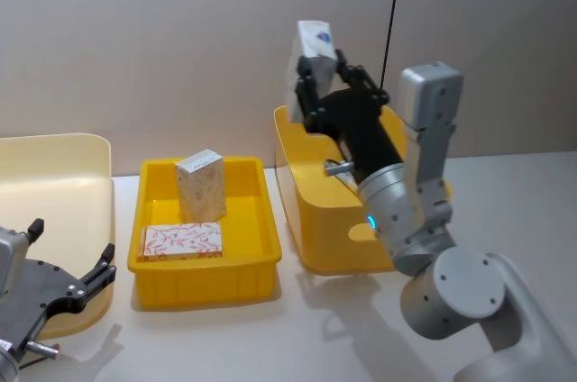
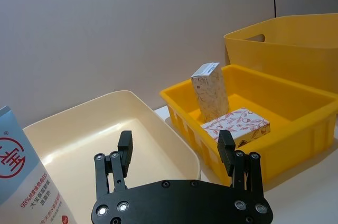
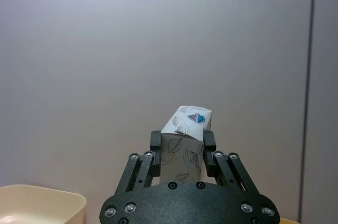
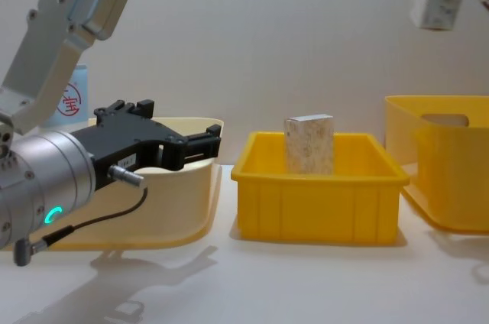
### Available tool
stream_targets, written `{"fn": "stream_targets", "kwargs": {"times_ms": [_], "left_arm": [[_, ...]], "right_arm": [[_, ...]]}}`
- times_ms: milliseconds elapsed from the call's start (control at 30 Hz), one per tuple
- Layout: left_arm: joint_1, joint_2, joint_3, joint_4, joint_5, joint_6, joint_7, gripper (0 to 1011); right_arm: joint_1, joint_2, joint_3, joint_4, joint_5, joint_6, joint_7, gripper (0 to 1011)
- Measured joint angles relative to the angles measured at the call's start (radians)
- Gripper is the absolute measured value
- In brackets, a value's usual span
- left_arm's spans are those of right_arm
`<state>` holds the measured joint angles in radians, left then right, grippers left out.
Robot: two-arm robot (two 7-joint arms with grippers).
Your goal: Bimanual collaborative sorting of washing and personal care products
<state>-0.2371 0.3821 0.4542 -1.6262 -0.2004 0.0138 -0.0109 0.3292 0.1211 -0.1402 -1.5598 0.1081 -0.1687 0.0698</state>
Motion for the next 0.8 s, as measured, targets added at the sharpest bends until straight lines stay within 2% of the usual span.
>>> {"fn": "stream_targets", "kwargs": {"times_ms": [367, 800], "left_arm": [[0.000, 0.000, 0.000, 0.000, 0.000, 0.000, 0.000, 1003], [0.000, 0.000, 0.000, 0.000, 0.000, 0.000, 0.000, 1003]], "right_arm": [[-0.044, 0.005, 0.060, -0.049, -0.029, 0.080, -0.060, 448], [-0.068, -0.001, 0.090, -0.067, -0.053, 0.193, -0.096, 448]]}}
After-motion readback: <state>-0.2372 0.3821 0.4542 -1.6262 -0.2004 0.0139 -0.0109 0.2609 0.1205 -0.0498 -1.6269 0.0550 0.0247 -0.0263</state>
